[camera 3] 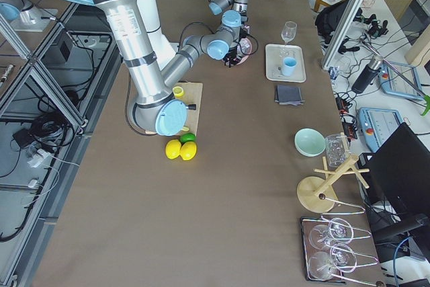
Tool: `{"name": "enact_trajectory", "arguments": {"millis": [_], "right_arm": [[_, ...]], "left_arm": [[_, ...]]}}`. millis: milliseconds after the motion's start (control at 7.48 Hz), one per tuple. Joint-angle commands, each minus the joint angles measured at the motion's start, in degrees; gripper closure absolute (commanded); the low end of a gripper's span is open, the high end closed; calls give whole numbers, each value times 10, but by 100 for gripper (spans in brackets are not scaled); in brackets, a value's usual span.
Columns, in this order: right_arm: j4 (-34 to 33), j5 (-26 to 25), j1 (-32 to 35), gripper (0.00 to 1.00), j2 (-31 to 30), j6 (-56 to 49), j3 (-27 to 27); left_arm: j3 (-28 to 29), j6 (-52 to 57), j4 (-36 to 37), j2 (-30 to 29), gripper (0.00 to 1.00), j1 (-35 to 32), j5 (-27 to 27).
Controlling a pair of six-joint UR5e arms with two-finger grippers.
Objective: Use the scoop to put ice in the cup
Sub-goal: 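Lift the ice-filled scoop out of the bowl with the right gripper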
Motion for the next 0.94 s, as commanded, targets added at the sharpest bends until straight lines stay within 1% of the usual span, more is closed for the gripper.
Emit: {"name": "enact_trajectory", "arguments": {"millis": [0, 401, 534, 802], "right_arm": [[30, 24, 5, 100, -6, 21, 5], [34, 56, 26, 100, -9, 39, 17], [33, 57, 37, 100, -10, 46, 17], [30, 73, 60, 100, -7, 79, 16]], "left_arm": [[0, 2, -18, 23, 1, -2, -1], [0, 5, -18, 30, 1, -6, -2], [0, 5, -18, 31, 1, -10, -2], [0, 5, -2, 31, 1, -45, -27]]}}
